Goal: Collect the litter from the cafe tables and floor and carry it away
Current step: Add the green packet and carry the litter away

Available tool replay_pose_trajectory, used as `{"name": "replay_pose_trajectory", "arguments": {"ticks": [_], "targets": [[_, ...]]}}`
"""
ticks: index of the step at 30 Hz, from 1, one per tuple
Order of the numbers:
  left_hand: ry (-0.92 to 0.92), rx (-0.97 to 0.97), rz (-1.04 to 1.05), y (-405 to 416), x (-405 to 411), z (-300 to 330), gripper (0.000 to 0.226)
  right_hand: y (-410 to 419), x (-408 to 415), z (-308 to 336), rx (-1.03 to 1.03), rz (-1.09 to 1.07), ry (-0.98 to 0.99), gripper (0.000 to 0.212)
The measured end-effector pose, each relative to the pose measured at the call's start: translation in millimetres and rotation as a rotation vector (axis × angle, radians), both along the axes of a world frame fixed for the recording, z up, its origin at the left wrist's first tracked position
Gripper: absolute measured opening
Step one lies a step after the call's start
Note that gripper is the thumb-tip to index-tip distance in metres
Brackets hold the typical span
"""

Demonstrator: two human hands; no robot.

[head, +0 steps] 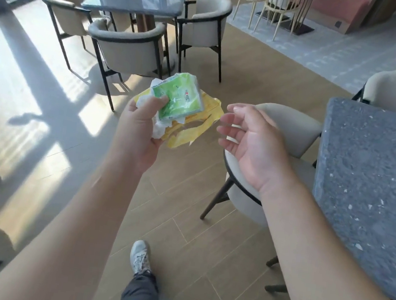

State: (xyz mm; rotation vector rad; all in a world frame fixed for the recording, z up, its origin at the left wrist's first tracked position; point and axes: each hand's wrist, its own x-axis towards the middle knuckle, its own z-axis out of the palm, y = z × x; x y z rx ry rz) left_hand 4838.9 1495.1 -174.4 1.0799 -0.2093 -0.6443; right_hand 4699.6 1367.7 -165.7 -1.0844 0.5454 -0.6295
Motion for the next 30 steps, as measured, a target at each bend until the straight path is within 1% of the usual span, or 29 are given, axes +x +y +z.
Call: {"name": "replay_pose_trajectory", "arguments": {"ticks": [3,7,10,13,16,18,20,22,25,28,30], "targets": [[-0.010,0.011,-0.025,-16,41,-5,0.054,-11,41,-5,-0.048,-0.024,0.011,0.016],[-0.002,0.041,-0.118,-39,117,-16,0.059,-35,110,-13,-0.051,-0.109,0.033,0.021],[-0.050,0.041,-0.190,-52,182,-14,0.063,-53,171,-13,-0.056,-0.149,0.057,0.021],[-0.045,0.036,-0.188,-60,250,-9,0.059,-68,232,-7,-0.053,-0.184,0.051,0.018],[-0.057,0.017,-0.191,-70,314,-4,0.041,-81,285,1,-0.060,-0.201,0.020,0.017],[-0.079,0.007,-0.198,-78,347,0,0.043,-88,313,3,-0.084,-0.195,0.023,0.017],[-0.091,-0.001,-0.223,-88,372,1,0.046,-96,336,2,-0.103,-0.190,0.042,0.017],[-0.098,0.000,-0.255,-101,393,-1,0.039,-108,355,2,-0.111,-0.201,0.056,0.017],[-0.100,-0.004,-0.270,-129,421,-5,0.042,-134,377,-1,-0.115,-0.221,0.065,0.017],[-0.096,0.002,-0.269,-168,444,-12,0.029,-169,399,-8,-0.104,-0.232,0.062,0.016],[-0.114,0.023,-0.274,-198,458,-18,0.025,-196,416,-16,-0.081,-0.239,0.057,0.015]]}}
